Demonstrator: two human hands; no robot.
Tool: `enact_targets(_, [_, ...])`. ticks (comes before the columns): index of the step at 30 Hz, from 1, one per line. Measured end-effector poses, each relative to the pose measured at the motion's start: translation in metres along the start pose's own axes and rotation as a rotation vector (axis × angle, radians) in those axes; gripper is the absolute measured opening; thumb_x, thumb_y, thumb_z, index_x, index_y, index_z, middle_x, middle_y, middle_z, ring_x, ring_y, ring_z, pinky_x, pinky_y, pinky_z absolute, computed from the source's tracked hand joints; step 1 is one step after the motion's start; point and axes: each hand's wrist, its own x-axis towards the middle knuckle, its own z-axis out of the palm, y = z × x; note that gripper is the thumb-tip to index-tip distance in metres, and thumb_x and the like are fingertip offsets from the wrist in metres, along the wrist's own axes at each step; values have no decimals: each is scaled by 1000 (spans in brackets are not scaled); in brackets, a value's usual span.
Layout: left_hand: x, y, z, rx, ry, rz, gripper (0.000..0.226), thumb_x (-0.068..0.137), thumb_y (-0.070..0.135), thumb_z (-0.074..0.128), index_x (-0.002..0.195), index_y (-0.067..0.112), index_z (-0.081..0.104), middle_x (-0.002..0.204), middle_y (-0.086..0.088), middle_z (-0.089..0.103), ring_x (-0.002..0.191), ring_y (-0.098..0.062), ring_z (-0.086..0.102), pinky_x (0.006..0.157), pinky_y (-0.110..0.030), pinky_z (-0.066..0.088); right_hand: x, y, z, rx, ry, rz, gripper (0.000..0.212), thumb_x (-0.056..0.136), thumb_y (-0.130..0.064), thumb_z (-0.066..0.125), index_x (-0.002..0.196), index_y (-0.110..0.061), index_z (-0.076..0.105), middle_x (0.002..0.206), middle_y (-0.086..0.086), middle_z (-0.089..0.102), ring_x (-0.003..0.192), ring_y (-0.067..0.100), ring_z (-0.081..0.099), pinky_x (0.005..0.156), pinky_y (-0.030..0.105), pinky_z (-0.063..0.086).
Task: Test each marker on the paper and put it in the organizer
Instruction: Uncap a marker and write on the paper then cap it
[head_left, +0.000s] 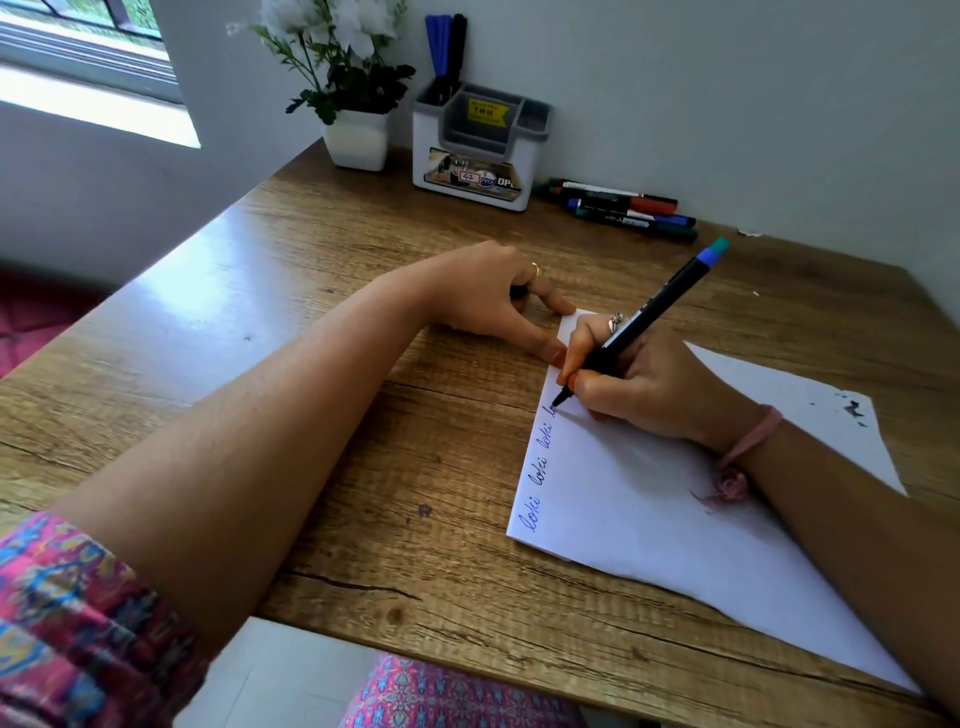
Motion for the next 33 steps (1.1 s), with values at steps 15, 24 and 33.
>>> enact_targets(15, [-3,3,-1,-26,10,-32,53,67,62,67,116,42,59,60,8,41,56,-8,40,55,-29,29,1,-3,3,40,49,15,5,69,-2,54,71,-7,55,50,-16,59,42,1,52,46,11,39])
enact_targets(24, [-3,6,-2,-24,5,-41,54,68,61,67,118,42,58,64,8,42,60,-8,41,57,-28,30,2,-3,2,-5,65,9,6,69,-4,55,69,-10,56,52,-18,59,46,1,53,48,12,41])
enact_targets(33, [-4,6,-2,-18,-4,-41,52,69,61,67,117,43,57,65,9,41,60,-8,40,55,-28,29,2,-1,2,5,84,10,7,69,-5,56,69,-12,57,51,-15,59,44,1,52,48,12,41])
